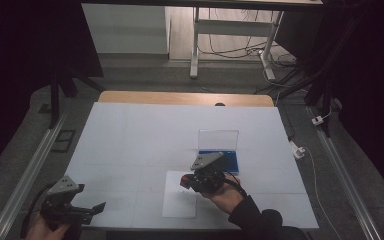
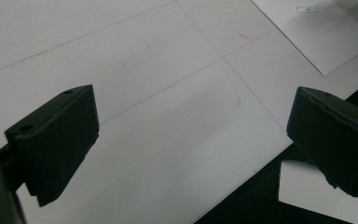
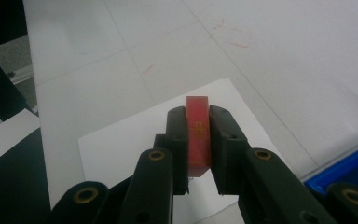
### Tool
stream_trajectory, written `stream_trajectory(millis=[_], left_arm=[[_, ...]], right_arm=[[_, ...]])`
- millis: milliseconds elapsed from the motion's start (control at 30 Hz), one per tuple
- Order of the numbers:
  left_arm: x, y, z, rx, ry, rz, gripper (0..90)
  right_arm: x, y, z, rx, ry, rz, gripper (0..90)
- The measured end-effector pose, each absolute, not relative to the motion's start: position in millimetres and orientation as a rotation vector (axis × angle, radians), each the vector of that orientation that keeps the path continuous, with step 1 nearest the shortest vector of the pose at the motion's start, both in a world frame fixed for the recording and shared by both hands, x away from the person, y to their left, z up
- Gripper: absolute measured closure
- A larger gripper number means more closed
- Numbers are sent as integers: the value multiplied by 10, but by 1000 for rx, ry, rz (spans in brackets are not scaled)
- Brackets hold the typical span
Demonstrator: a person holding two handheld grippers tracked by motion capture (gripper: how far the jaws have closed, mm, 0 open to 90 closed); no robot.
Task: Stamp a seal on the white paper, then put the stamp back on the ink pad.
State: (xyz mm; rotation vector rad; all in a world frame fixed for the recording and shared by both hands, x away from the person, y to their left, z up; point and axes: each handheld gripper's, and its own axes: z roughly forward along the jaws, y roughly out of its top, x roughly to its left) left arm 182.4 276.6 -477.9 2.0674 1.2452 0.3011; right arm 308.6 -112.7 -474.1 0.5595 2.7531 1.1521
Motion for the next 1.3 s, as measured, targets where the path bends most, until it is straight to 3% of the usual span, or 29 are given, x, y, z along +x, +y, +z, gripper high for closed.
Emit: stream_trajectory(millis=[1300], left_arm=[[1816,2765,-4777,2066,1239,301,25]], right_arm=[[3276,-1523,-4555,706,2631,1183,787]])
